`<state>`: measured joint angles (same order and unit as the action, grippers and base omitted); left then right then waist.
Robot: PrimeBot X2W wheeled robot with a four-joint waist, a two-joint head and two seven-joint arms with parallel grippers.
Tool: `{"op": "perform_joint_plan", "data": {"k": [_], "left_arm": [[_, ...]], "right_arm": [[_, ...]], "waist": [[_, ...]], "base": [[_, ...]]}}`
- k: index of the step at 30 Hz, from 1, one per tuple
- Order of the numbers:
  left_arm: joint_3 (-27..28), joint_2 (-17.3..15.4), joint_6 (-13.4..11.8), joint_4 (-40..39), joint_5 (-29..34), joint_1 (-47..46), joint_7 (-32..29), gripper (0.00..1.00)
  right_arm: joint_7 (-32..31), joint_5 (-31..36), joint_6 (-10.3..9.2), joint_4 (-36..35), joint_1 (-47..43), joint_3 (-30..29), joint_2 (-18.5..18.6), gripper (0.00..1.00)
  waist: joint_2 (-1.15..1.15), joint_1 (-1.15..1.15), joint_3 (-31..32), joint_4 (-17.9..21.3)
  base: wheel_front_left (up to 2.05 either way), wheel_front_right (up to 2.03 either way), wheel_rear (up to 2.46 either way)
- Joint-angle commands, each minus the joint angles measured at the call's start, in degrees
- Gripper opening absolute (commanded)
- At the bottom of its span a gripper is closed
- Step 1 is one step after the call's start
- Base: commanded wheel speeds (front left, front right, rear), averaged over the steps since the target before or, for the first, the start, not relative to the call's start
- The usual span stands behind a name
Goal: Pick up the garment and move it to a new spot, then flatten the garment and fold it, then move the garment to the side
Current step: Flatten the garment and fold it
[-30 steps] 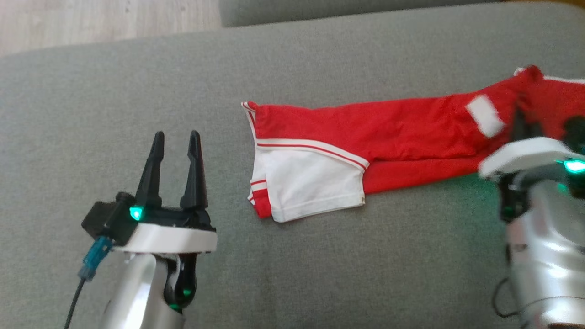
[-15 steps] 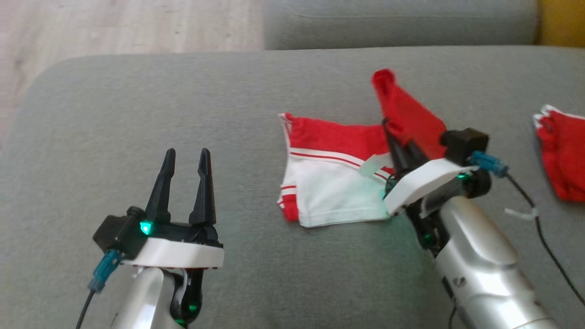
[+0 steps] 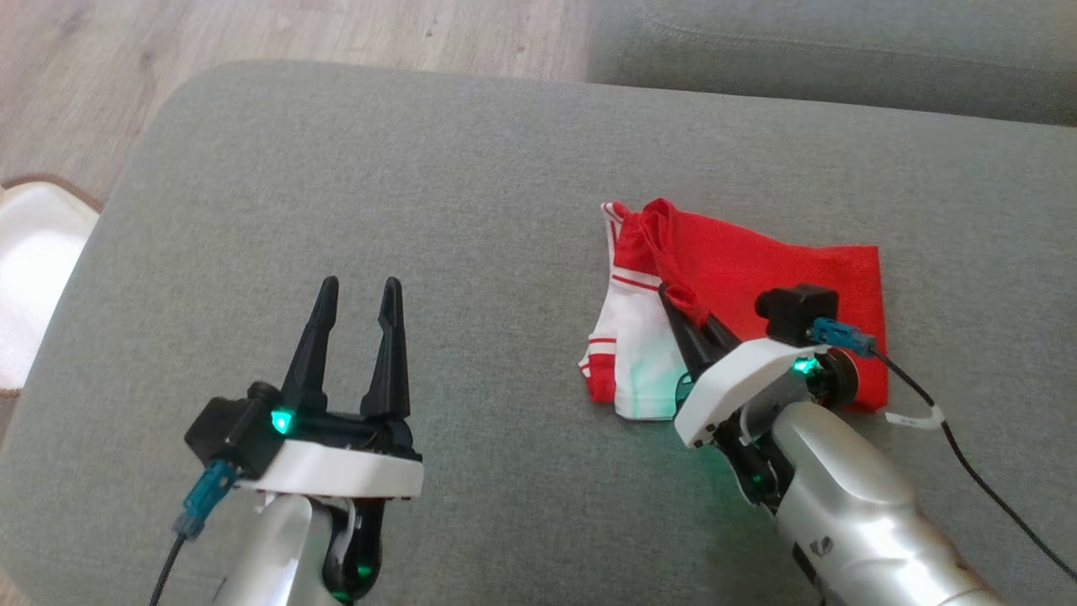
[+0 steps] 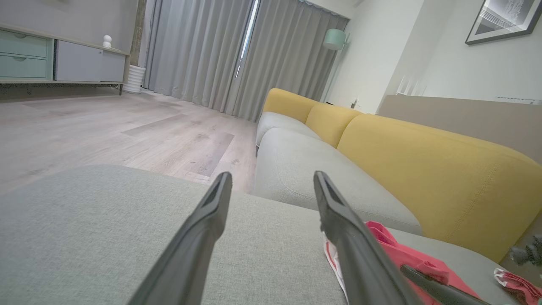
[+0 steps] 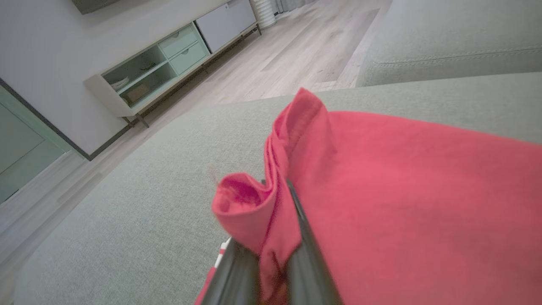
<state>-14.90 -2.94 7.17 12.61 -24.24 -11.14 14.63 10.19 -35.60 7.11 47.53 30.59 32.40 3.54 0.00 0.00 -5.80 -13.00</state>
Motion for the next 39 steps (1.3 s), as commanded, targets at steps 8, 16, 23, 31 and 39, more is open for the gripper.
{"op": "perform_joint_plan", "data": {"k": [8,16,23,31,39], "left_arm": [[1.43,-0.03,0.32,-1.66,-0.38,-1.71,0.37,1.00],[2.82,0.01,0.32,-1.96,-0.21,-1.89,0.37,1.00],[3.64,0.03,0.32,-2.78,0.20,-1.84,0.37,1.00],[6.37,0.05,0.32,-3.43,0.93,-1.95,0.37,1.00],[7.57,0.05,0.32,-3.52,2.44,-0.41,0.37,1.00]], "right_arm": [[-0.28,-7.88,0.37,-2.18,2.73,10.58,-0.66,1.00],[3.72,-7.41,0.37,-0.12,6.83,13.01,-0.66,1.00],[4.78,8.06,0.37,-2.76,8.22,-3.68,2.11,1.00],[4.80,26.57,0.37,-22.26,-5.23,-24.16,1.74,1.00],[4.80,29.97,0.37,-31.08,-15.96,-28.99,-0.59,1.00]], "waist": [[0.00,0.00,-1.27,-1.18],[0.00,0.00,-1.10,3.35],[0.00,0.00,-1.33,8.93],[0.00,0.00,-1.95,14.06],[0.00,0.00,-1.82,15.94]], "base": [[0.00,0.00,0.00],[0.00,0.00,0.00],[0.00,0.00,0.00],[0.00,0.00,0.00],[0.00,0.00,0.00]]}}
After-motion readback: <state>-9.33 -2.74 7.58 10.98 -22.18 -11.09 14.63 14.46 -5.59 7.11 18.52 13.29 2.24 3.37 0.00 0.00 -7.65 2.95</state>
